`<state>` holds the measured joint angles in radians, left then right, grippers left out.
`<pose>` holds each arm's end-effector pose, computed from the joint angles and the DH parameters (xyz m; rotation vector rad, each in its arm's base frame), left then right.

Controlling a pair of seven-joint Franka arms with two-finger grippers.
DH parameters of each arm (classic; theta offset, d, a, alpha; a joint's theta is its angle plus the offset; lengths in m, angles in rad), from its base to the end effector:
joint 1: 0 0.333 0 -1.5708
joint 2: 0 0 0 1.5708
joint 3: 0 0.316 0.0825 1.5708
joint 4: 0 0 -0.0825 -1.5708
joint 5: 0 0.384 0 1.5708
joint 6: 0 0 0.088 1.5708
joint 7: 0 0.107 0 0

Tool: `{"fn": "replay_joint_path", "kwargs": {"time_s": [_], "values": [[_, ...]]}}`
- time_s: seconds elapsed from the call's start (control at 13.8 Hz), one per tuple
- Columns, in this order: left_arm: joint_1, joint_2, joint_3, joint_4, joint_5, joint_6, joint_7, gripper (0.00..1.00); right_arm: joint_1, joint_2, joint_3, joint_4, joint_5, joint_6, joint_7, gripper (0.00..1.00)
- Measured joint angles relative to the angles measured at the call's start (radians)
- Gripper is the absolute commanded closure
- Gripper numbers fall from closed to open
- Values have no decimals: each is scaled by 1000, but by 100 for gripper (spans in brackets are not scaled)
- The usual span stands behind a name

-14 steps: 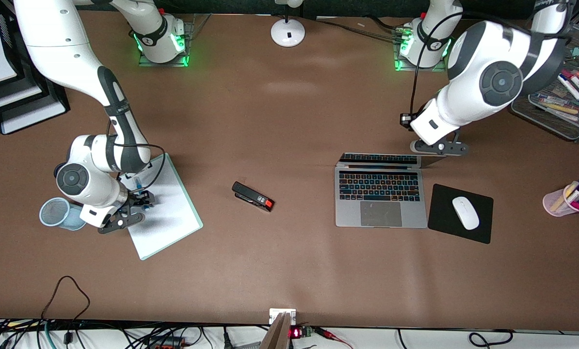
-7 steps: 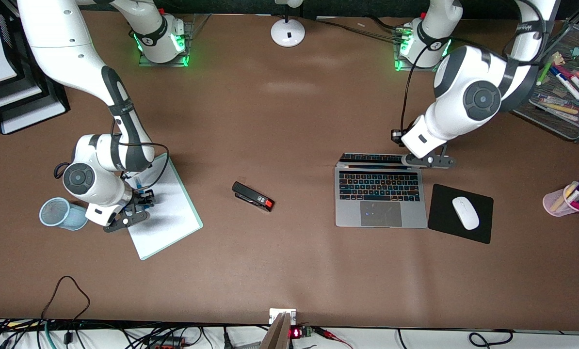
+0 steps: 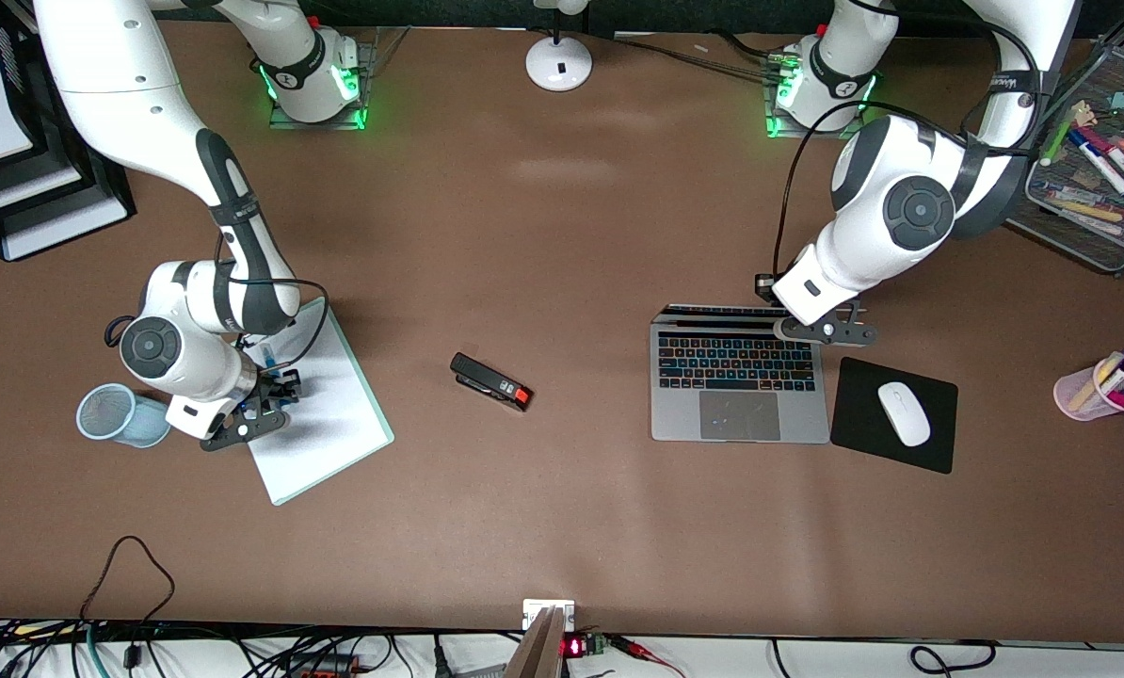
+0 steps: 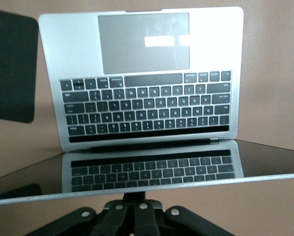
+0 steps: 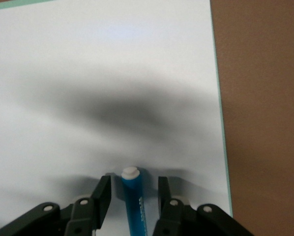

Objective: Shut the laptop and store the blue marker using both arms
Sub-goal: 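Grasp the blue marker with the right gripper while the left gripper reaches the laptop lid, then push the laptop lid down shut with the left gripper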

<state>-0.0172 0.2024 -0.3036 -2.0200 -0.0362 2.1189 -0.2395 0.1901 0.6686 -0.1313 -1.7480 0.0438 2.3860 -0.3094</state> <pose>0.5475 -0.1791 0.3485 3.0745 -0.0892 -0.1788 0.6608 0.0463 0.1907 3.0419 0.5581 -0.0474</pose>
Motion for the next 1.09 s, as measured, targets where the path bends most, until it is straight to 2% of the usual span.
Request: {"fn": "replay_joint_path", "kwargs": {"time_s": [0.22,0.87,1.09], "values": [[0,12,0,0,18,43,0,100,0,0,0,0,0,0,0,60],[0,149,4,2,36,299,1,100,0,4,0,0,1,0,0,72],[1,200,9,45,85,339,2,100,0,4,0,0,1,1,0,75]]}}
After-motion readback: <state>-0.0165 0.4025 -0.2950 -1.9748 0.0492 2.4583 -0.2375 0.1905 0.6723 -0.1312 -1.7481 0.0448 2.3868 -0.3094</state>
